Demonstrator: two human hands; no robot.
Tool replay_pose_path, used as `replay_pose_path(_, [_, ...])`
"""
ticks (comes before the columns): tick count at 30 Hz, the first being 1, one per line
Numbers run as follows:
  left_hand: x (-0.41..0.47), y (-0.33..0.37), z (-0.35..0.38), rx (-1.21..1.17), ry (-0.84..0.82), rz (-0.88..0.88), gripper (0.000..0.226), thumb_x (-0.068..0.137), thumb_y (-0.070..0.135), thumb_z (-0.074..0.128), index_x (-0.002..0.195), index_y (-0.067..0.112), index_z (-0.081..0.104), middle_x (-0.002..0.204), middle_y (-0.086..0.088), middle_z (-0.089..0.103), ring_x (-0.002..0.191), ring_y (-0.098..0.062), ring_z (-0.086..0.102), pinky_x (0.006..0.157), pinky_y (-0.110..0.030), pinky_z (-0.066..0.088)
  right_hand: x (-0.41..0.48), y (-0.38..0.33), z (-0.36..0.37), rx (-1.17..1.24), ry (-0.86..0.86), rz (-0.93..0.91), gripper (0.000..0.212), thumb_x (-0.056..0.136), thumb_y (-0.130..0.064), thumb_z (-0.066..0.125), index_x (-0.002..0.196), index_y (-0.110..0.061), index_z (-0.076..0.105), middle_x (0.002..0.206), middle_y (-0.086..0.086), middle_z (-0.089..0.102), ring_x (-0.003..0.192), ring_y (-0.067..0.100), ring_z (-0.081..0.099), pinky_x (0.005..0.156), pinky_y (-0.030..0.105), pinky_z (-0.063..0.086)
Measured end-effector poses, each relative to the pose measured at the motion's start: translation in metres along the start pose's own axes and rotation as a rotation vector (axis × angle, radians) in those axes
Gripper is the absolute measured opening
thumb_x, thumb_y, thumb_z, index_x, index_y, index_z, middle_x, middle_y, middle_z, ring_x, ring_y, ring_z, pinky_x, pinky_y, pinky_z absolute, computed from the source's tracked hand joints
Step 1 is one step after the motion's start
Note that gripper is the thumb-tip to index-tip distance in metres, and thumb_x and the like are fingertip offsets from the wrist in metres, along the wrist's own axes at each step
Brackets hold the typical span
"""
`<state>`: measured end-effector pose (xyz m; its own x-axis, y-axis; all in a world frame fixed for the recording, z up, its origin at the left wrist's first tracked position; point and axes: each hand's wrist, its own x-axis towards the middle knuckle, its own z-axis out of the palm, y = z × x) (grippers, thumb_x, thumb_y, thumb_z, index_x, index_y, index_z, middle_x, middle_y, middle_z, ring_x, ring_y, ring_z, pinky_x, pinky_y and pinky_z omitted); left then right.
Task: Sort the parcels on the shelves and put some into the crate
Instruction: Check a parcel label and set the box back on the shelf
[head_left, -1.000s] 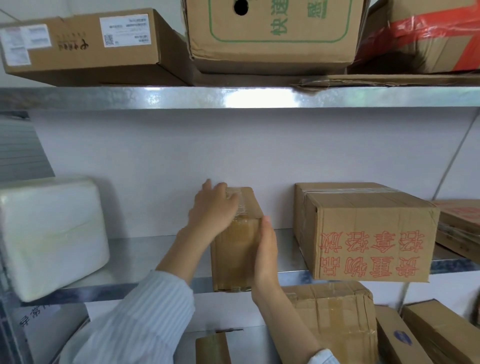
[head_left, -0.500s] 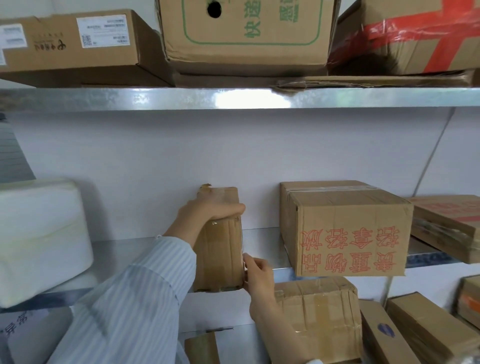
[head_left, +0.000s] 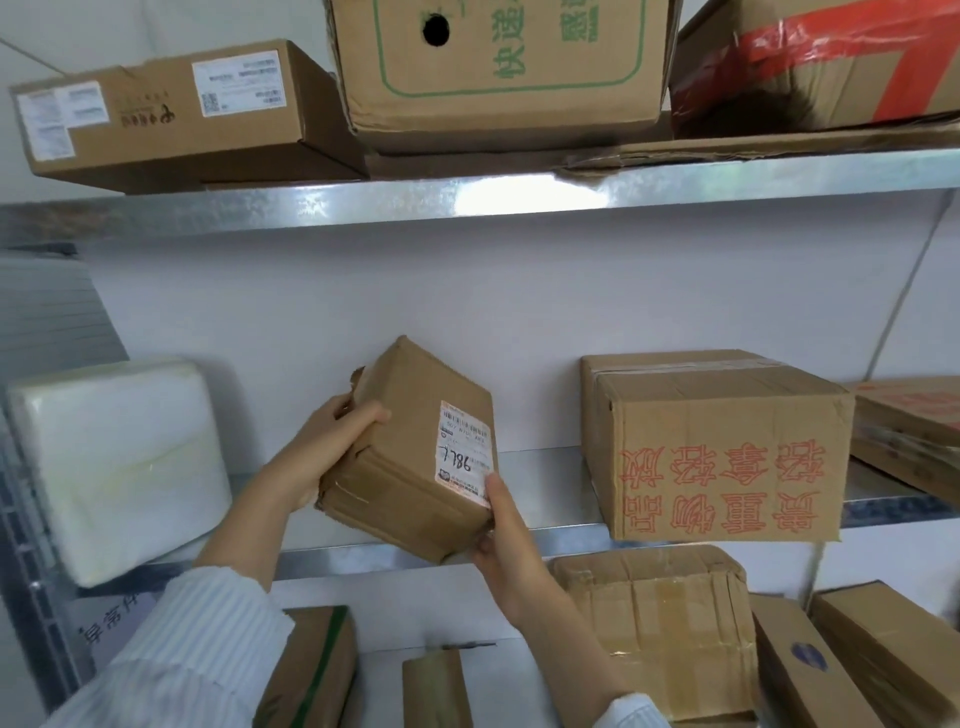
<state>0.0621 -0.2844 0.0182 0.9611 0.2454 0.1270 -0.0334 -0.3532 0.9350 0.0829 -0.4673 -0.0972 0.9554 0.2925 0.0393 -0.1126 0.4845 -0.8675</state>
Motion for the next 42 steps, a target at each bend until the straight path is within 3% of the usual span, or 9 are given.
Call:
replay_pose_path(4, [-0.008,-0.031,-0.002,-0.2,0.033,-0.03,0.04,0.092,0.036,0.052,0.129,0.023,0.052,0.108,-0.003,0.067,0.092,-0.018,0.064,0.067,-0.03,0.048,0.001,0.002,0.004,-0.117,-0.072,-0.035,0.041,0.097,-0.055,0.036,0.133,-0.04,0.049,0.115,-0.01,0.071,0.106,0.015,0.067,0.087,0.038,0.056])
replay_pose_path(8, [-0.011,-0.049,-0.005,-0.266,-0.027,-0.101,0.04,0.094,0.051,0.043,0.122,0.025,0.057,0.114,-0.003,0.068,0.109,-0.02,0.06,0.096,-0.036,0.045,0.002,0.002,0.006,-0.195,-0.125,-0.116,0.04,0.096,-0.052,0.041,0.136,-0.046,0.045,0.123,-0.014,0.066,0.115,0.01,0.062,0.103,0.042,0.047])
replay_pose_path(11, [-0.009,-0.051,-0.008,-0.218,-0.051,-0.093,0.059,0.08,0.073,0.043,0.123,0.033,0.054,0.115,0.004,0.067,0.111,-0.016,0.059,0.107,-0.036,0.038,0.004,0.002,0.005,-0.263,-0.133,-0.187,0.039,0.097,-0.05,0.043,0.136,-0.051,0.042,0.126,-0.019,0.063,0.119,0.005,0.058,0.107,0.042,0.044])
replay_pose_path(16, [-0.004,-0.052,-0.006,-0.093,-0.049,-0.034,0.046,0.089,0.066,0.034,0.123,0.038,0.046,0.113,0.01,0.061,0.102,-0.007,0.055,0.101,-0.032,0.037,0.008,-0.009,-0.005,-0.308,-0.118,-0.291,0.045,0.097,-0.044,0.047,0.141,-0.046,0.04,0.13,-0.018,0.061,0.121,0.005,0.057,0.108,0.035,0.041])
replay_pose_path(21, [0.002,-0.056,0.008,-0.228,-0.041,-0.011,0.027,0.102,0.035,0.031,0.125,0.027,0.043,0.119,-0.001,0.058,0.097,-0.009,0.055,0.087,-0.029,0.04,0.014,-0.018,-0.017,-0.377,-0.13,-0.365,0.052,0.098,-0.03,0.051,0.147,-0.038,0.034,0.139,-0.017,0.054,0.129,0.006,0.05,0.113,0.036,0.035])
replay_pose_path(26, [0.015,-0.065,0.02,-0.262,-0.063,0.027,0.041,0.096,0.009,0.027,0.128,0.031,0.04,0.117,0.006,0.056,0.107,-0.013,0.053,0.086,-0.028,0.045,0.024,-0.016,-0.025,-0.476,-0.099,-0.366,0.054,0.099,-0.004,0.045,0.141,-0.037,0.042,0.135,-0.012,0.058,0.125,0.008,0.054,0.103,0.033,0.047])
replay_pose_path(33, [0.02,-0.072,0.021,-0.076,-0.11,0.173,0.049,0.097,0.013,0.027,0.134,0.043,0.034,0.126,0.017,0.051,0.117,-0.005,0.047,0.098,-0.027,0.036,0.04,-0.005,-0.03,-0.562,0.04,-0.401,0.059,0.086,0.02,0.047,0.132,-0.016,0.054,0.11,-0.014,0.071,0.106,0.002,0.065,0.094,0.026,0.053])
replay_pose_path(37, [0.015,-0.073,0.023,-0.035,-0.105,0.207,0.047,0.1,0.014,0.026,0.139,0.04,0.029,0.127,0.016,0.049,0.114,-0.003,0.046,0.094,-0.022,0.032,0.042,-0.007,-0.024,-0.479,0.088,-0.38,0.052,0.086,0.02,0.05,0.12,-0.018,0.06,0.091,-0.019,0.074,0.089,-0.004,0.068,0.073,0.012,0.053])
replay_pose_path(42, [0.021,-0.084,0.023,-0.02,-0.099,0.199,0.05,0.1,0.015,0.024,0.146,0.038,0.023,0.13,0.014,0.048,0.115,-0.004,0.048,0.096,-0.022,0.035,0.05,-0.009,-0.016,-0.467,0.086,-0.322,0.05,0.089,0.016,0.044,0.123,-0.016,0.061,0.105,-0.006,0.072,0.093,0.004,0.069,0.068,0.015,0.053])
